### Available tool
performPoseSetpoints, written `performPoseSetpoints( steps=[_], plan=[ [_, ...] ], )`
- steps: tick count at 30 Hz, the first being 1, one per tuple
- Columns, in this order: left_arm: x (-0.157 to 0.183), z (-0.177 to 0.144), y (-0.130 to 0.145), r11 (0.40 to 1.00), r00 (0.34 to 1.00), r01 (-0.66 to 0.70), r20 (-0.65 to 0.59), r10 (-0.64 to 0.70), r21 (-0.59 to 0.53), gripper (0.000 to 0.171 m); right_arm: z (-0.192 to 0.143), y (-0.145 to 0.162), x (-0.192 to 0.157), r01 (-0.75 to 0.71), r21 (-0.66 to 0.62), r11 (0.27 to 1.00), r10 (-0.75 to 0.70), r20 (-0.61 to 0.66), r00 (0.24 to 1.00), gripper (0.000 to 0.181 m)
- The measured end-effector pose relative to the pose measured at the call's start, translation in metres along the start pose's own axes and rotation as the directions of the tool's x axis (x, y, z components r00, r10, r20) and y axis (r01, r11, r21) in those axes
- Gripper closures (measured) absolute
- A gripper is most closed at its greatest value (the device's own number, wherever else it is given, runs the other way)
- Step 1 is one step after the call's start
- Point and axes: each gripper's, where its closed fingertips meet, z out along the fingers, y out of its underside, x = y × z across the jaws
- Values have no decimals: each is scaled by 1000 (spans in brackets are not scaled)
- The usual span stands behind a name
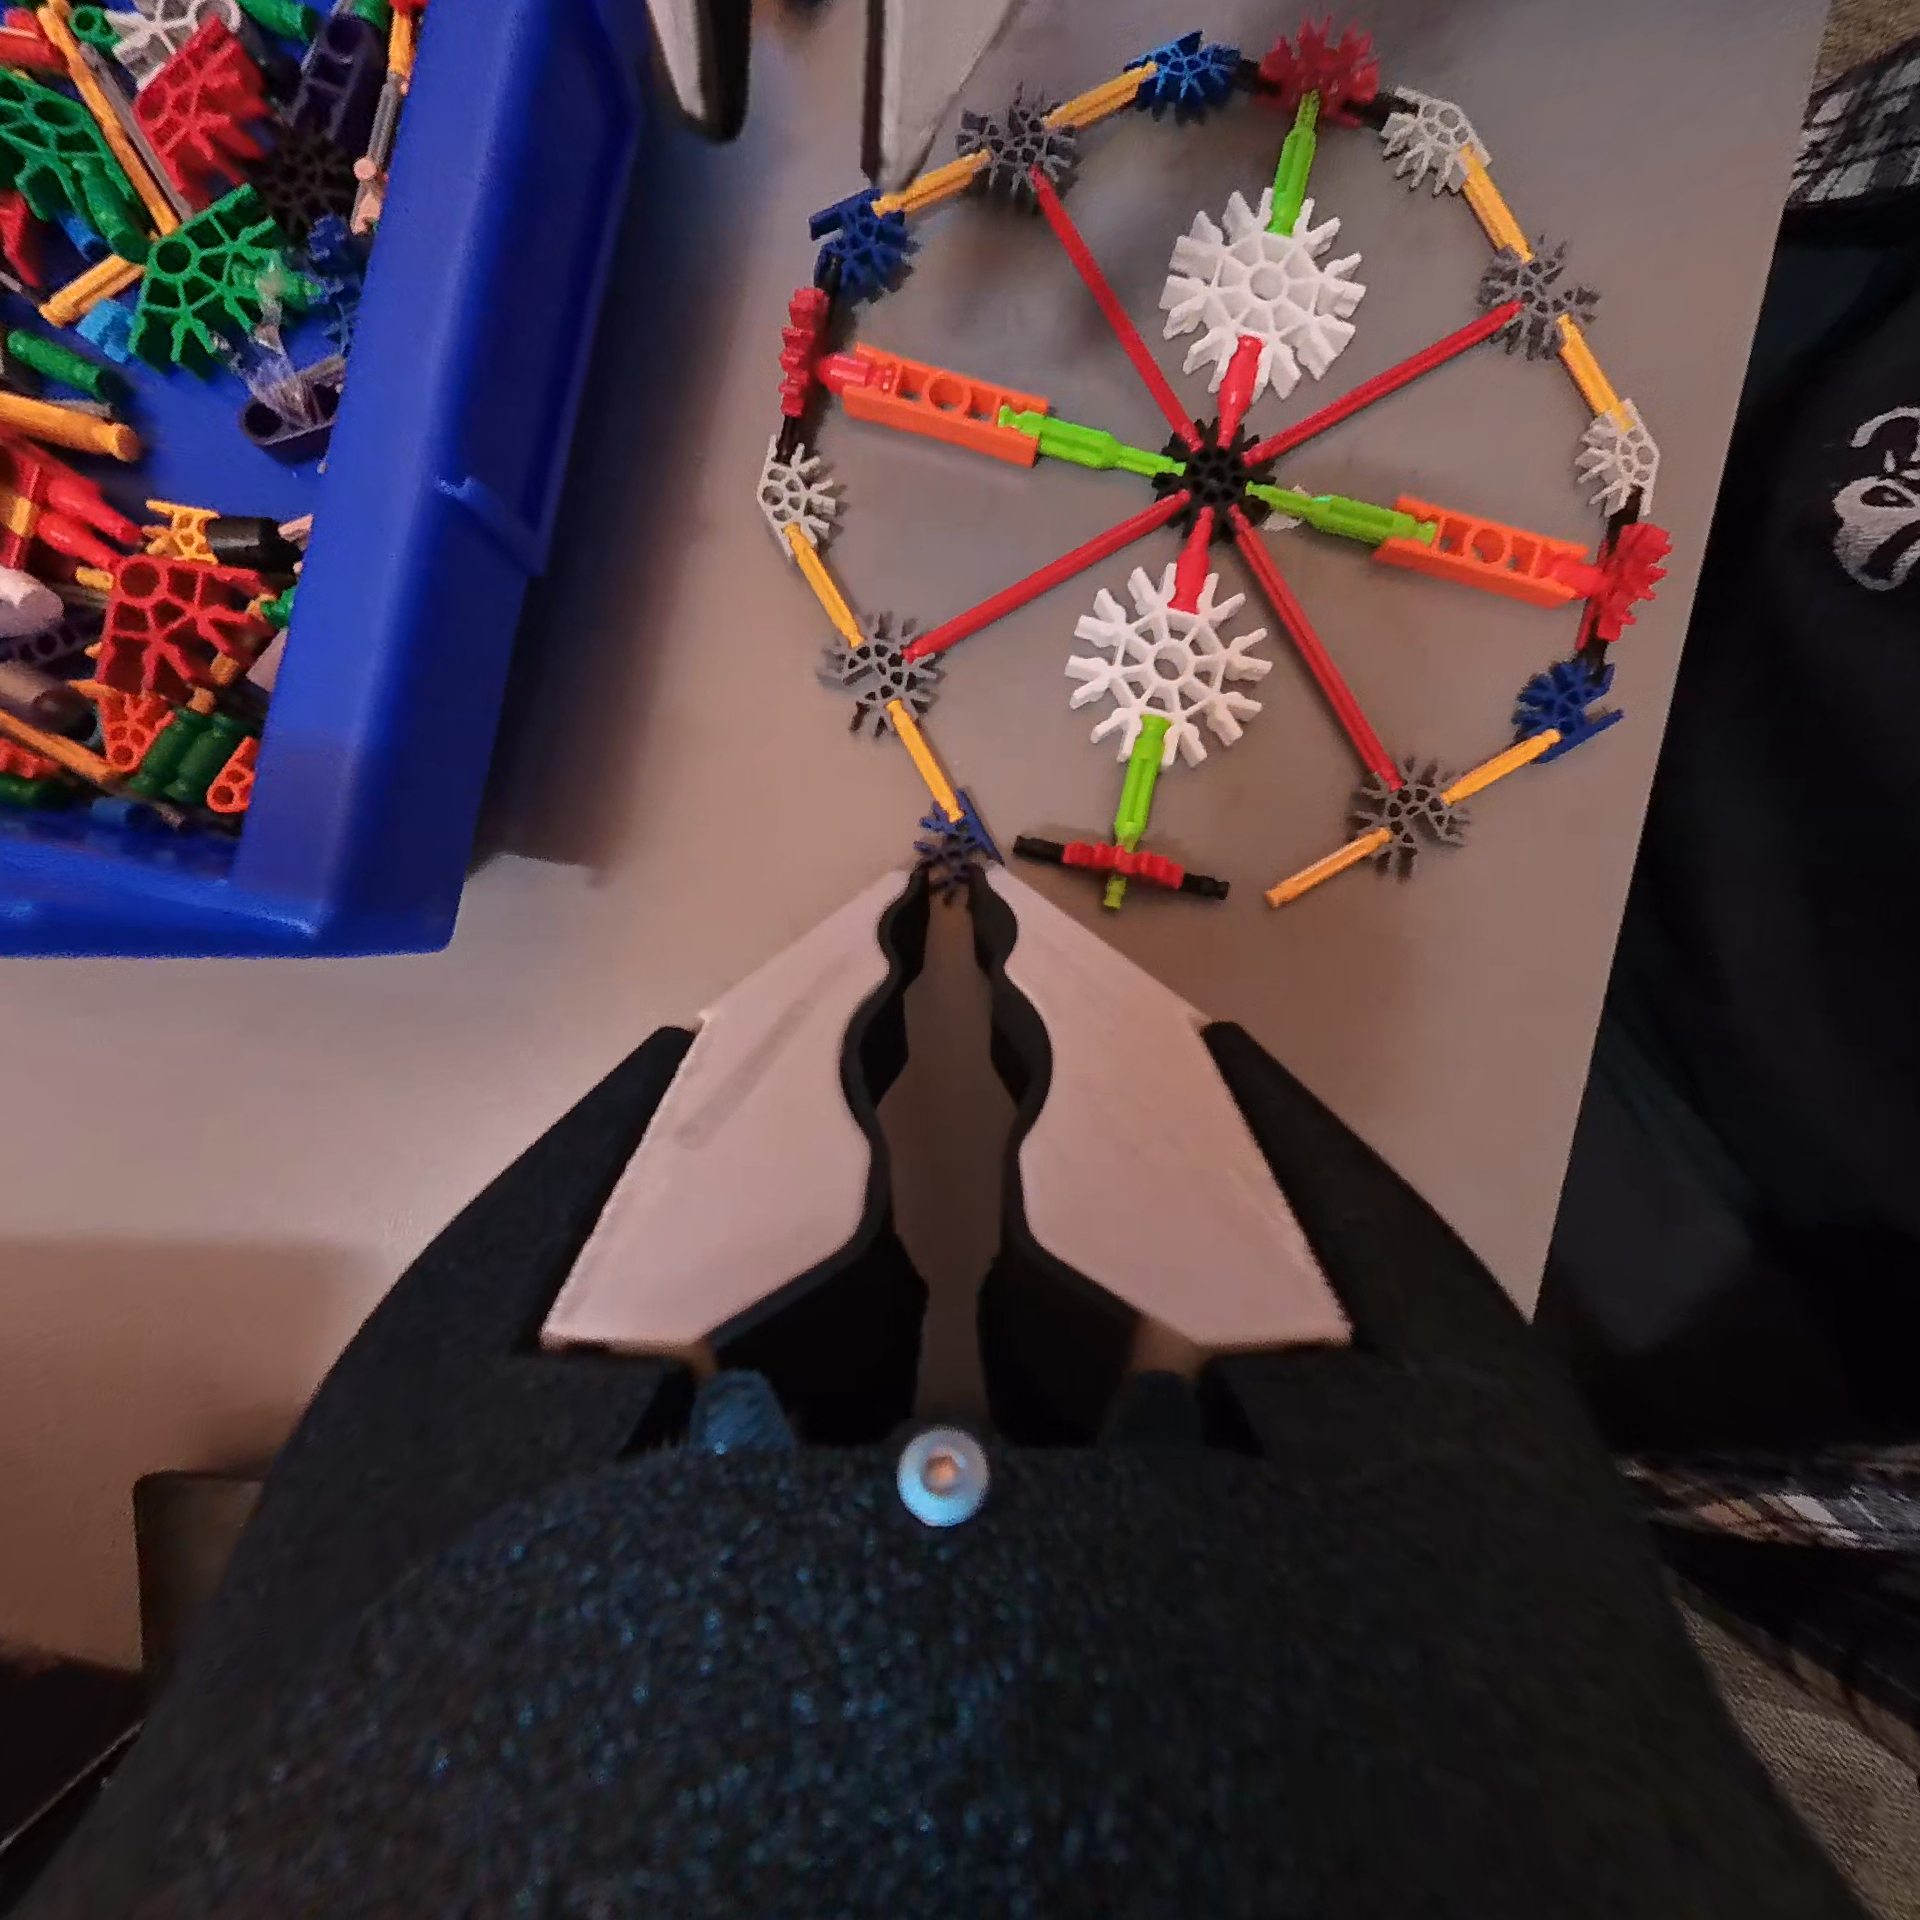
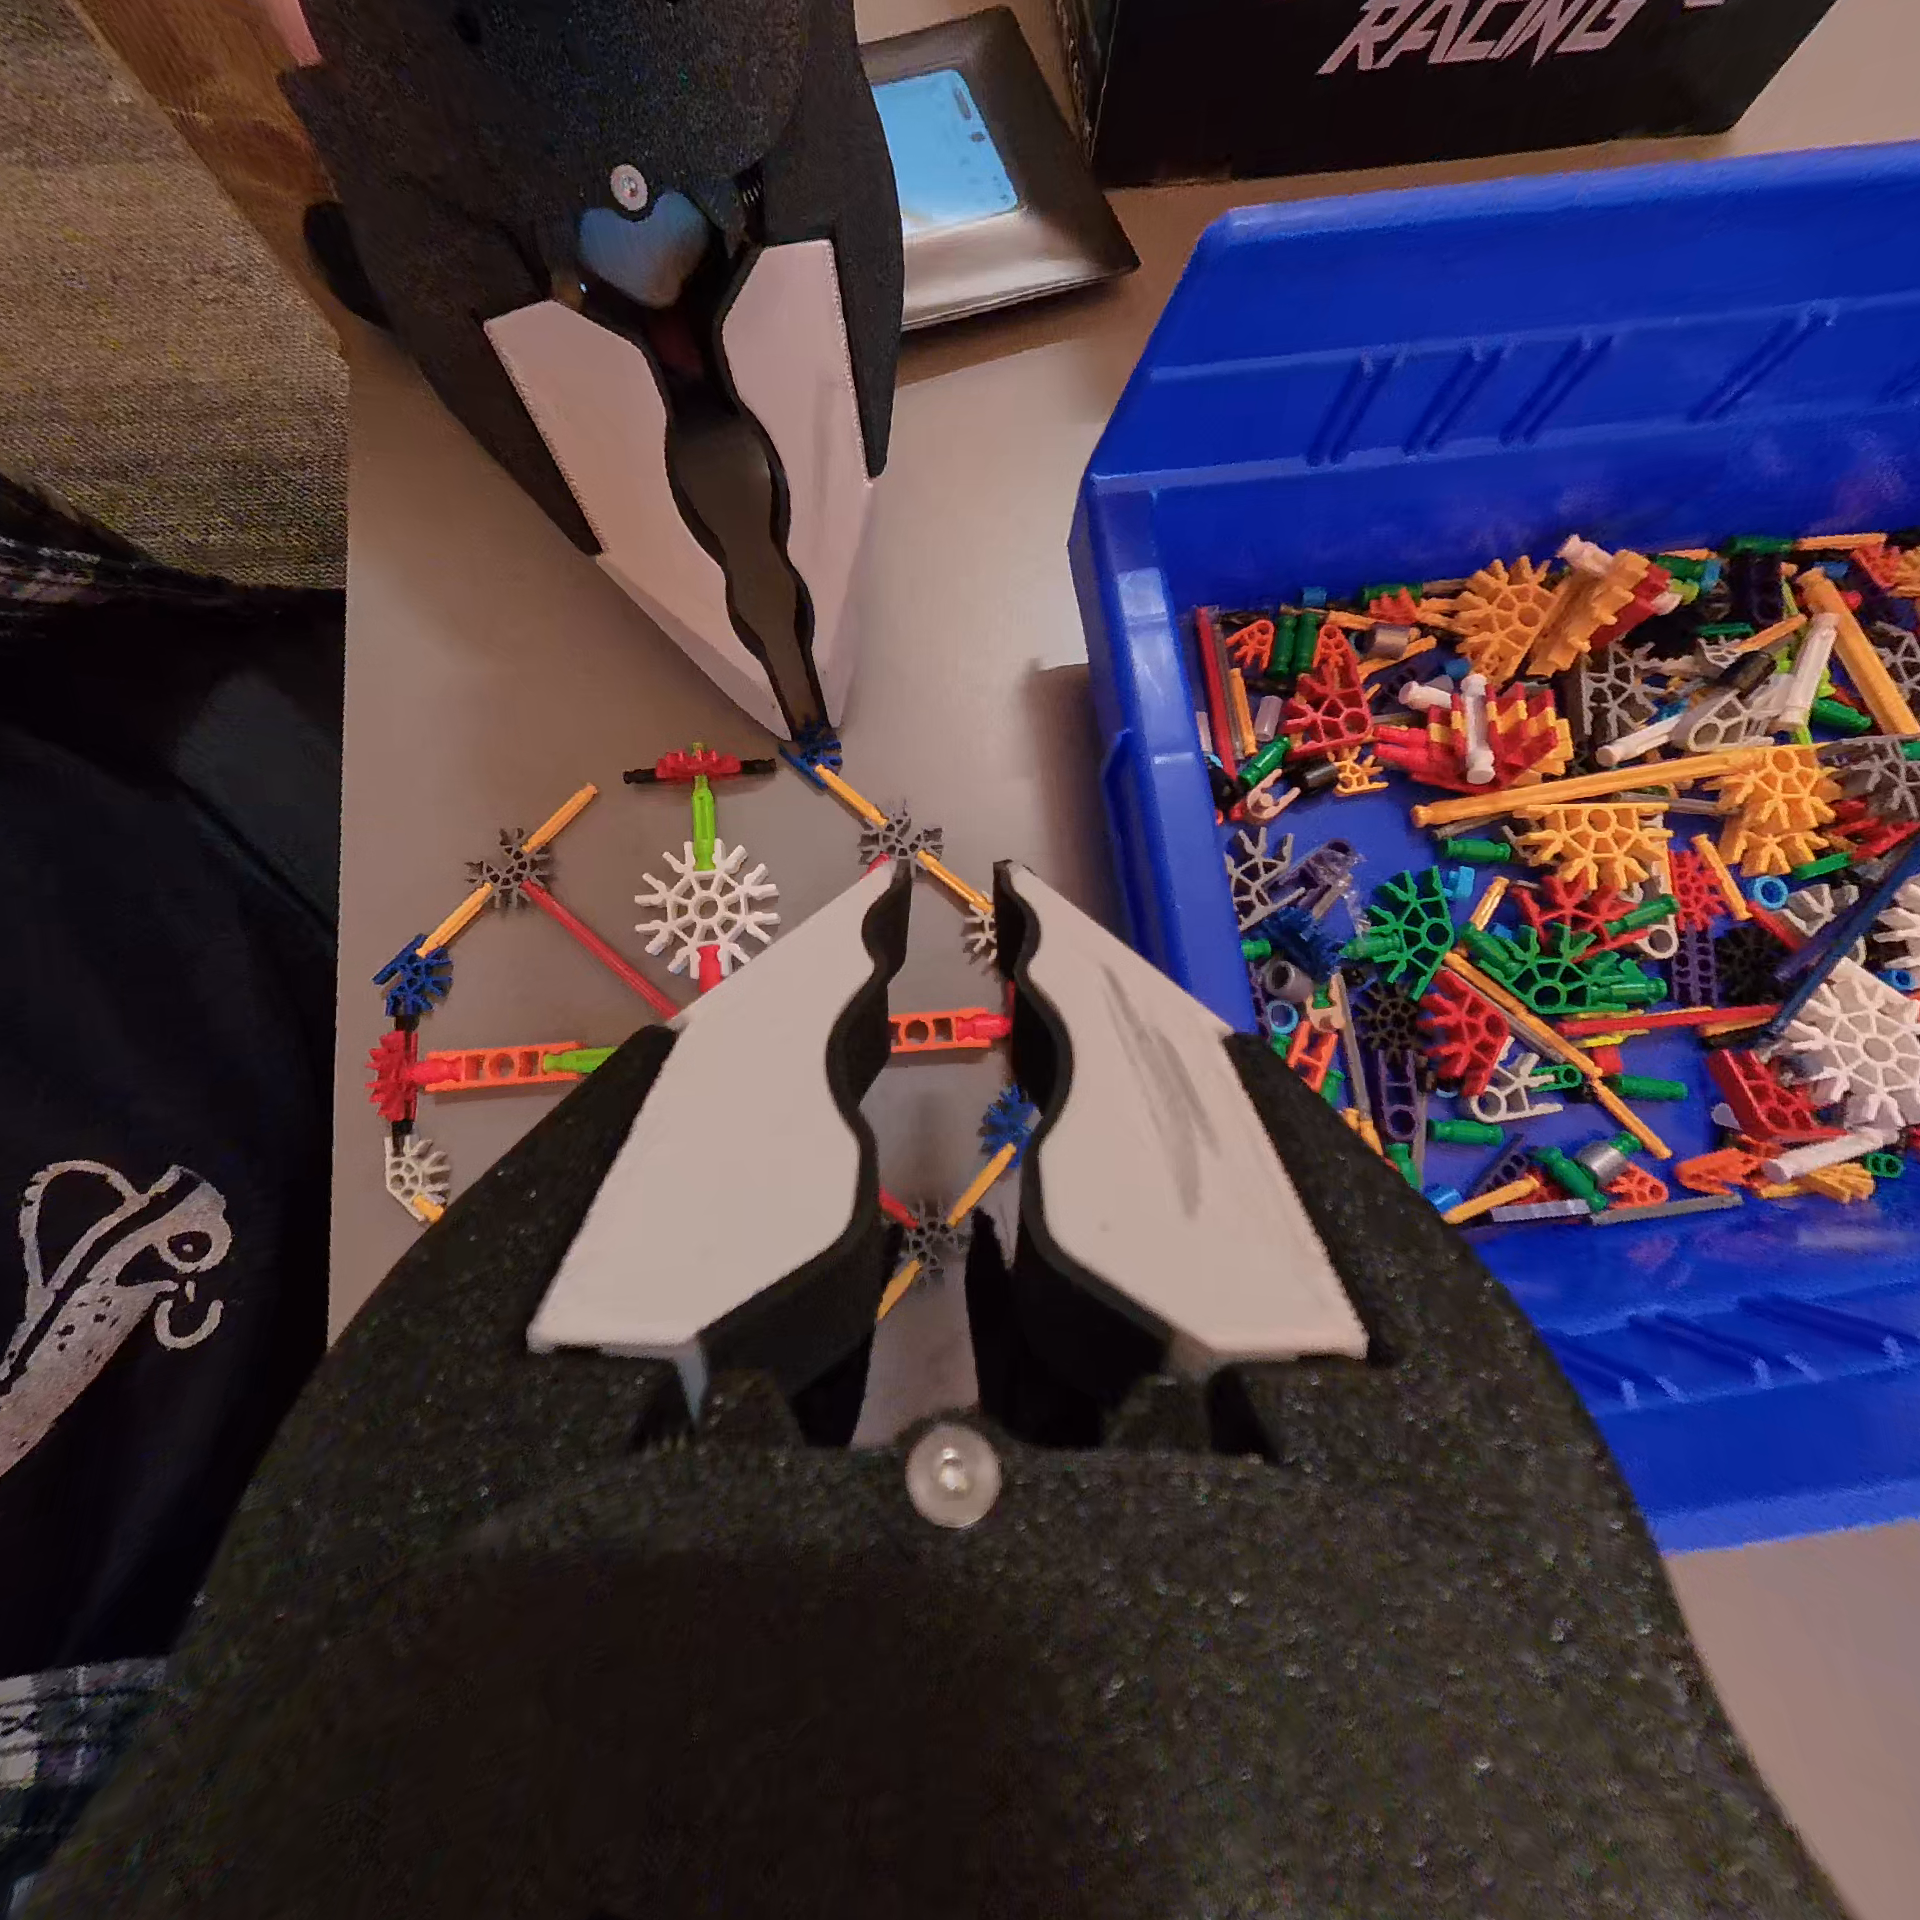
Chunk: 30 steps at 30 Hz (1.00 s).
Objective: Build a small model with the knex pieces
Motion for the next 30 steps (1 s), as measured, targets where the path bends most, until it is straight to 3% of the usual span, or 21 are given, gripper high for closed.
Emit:
performPoseSetpoints(
  steps=[2,9,19,30],
  plan=[
    [-2,0,-2,1000,1000,-8,18,8,11,171,3,0,-3,3,-5,1000,-3,14,1000,166],
    [-3,-1,-1,1000,999,-10,36,10,11,171,30,1,-20,65,-60,996,-60,76,995,166],
    [5,-1,3,1000,1000,-21,-10,21,-5,159,75,17,-35,227,-215,950,-199,146,969,167],
    [3,3,1,998,997,-54,49,53,23,163,77,17,-32,224,-165,960,-201,144,969,176]
  ],
)
